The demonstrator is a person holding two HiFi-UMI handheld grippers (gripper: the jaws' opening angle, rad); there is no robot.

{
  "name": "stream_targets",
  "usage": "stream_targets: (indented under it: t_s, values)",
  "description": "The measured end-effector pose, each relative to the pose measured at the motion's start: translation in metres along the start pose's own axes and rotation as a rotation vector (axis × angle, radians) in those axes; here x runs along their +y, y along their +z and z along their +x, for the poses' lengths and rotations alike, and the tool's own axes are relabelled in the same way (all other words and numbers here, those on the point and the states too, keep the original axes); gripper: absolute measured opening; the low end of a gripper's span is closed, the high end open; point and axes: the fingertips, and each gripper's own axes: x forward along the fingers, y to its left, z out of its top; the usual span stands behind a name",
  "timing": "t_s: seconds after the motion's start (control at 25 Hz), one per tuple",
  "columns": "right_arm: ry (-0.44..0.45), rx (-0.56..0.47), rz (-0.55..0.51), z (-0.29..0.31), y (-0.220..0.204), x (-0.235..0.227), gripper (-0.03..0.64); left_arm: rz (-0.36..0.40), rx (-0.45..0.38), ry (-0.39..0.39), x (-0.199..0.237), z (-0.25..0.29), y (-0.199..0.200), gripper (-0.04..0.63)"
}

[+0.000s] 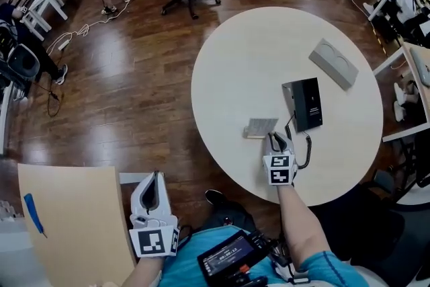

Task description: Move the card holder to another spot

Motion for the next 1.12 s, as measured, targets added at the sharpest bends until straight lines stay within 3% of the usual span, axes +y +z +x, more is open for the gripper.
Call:
stream_targets:
  t_s: [0.36, 0.52, 0.6, 0.76, 0.92, 1.12]
  values:
    - [0.008, 0.006, 0.025, 0.003, -0.003, -0.003, 0.058, -0.012, 0.021, -0.013, -0.013, -0.002, -0.009, 0.015]
    - [-0.021, -0.016, 0.089, -0.018, -0.001, -0.016, 0.107, -0.023, 0.007, -0.015, -0.018, -0.001, -0.006, 0.015]
    - [-0.045, -0.031, 0.119, -0.040, 0.007, -0.019, 0.098, -0.031, -0.007, -0.012, -0.019, -0.002, -0.003, 0.015]
    - [-0.040, -0.137, 0.121, -0.100, 0.046, -0.005, -0.003, -0.041, -0.052, -0.040, -0.032, -0.012, 0.011, 0.015]
    - [-0.067, -0.252, 0.136, -0.170, 0.082, 0.005, -0.008, -0.050, -0.116, -0.084, -0.047, -0.038, 0.033, 0.015]
    - [-0.047, -0.318, 0.143, -0.253, 0.093, 0.033, -0.008, -0.068, -0.158, -0.103, -0.061, -0.089, 0.038, 0.014]
